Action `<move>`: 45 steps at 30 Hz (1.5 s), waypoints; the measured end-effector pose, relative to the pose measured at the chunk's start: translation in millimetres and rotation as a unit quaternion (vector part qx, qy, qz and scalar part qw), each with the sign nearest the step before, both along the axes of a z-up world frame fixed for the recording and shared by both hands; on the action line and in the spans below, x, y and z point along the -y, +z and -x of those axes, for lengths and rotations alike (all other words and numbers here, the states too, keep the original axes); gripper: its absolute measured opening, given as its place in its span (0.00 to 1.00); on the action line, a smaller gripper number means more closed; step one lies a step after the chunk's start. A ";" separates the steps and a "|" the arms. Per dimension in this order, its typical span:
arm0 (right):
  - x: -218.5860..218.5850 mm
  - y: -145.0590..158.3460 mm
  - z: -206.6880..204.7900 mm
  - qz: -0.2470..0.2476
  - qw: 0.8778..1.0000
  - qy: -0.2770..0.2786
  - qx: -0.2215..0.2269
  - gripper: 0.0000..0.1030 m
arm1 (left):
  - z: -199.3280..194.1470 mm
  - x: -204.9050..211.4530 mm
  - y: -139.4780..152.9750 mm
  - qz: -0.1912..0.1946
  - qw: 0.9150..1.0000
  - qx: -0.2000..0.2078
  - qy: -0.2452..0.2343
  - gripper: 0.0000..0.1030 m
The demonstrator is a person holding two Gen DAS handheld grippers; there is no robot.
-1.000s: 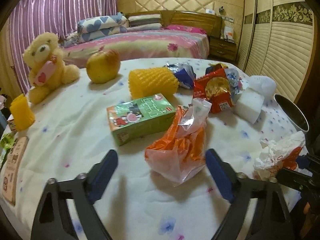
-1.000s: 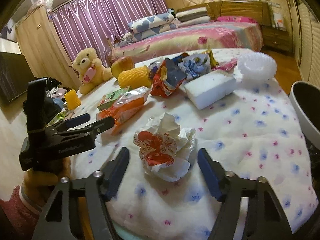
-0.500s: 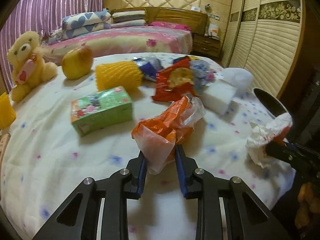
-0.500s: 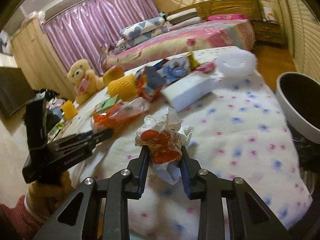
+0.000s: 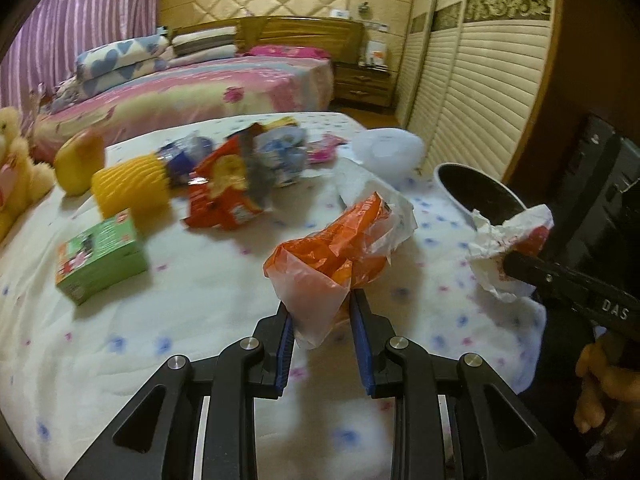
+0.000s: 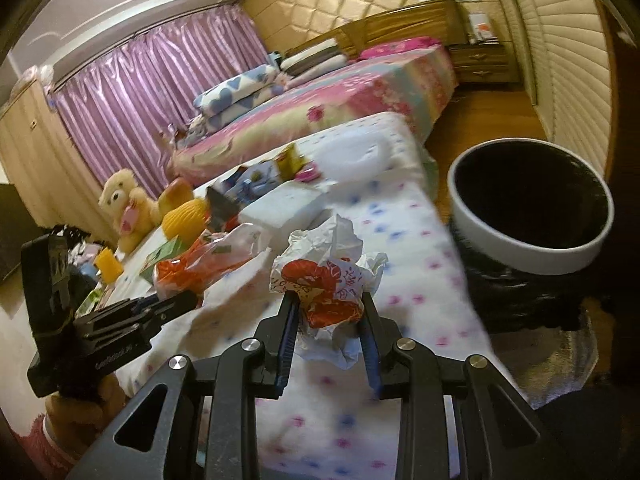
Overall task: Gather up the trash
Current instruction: 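Carry the tissue and orange bag over the black trash bin with both tools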
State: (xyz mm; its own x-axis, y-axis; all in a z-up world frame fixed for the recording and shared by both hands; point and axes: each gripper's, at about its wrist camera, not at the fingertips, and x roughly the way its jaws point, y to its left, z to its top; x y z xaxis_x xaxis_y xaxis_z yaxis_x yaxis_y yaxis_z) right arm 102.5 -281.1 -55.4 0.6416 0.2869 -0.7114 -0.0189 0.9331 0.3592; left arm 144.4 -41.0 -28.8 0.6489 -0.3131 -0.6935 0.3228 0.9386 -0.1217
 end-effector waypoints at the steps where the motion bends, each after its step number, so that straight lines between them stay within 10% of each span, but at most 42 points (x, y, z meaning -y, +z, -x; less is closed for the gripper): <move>1: 4.4 0.6 0.8 0.001 1.000 -0.006 0.001 0.29 | 0.8 5.0 1.1 0.001 1.000 0.000 -0.007 0.25; 45: 155.3 2.7 -10.7 0.008 0.991 -0.137 -0.009 0.29 | -83.4 175.4 -11.0 -0.040 0.993 -0.004 -0.113 0.25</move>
State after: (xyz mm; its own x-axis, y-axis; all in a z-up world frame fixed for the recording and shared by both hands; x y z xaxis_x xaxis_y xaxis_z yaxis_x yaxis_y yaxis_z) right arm 113.2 -436.4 -52.7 0.6810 0.0934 -0.7263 0.2413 0.9078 0.3430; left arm 227.8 -216.4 -39.9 0.5634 -0.3932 -0.7266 0.5250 0.8495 -0.0526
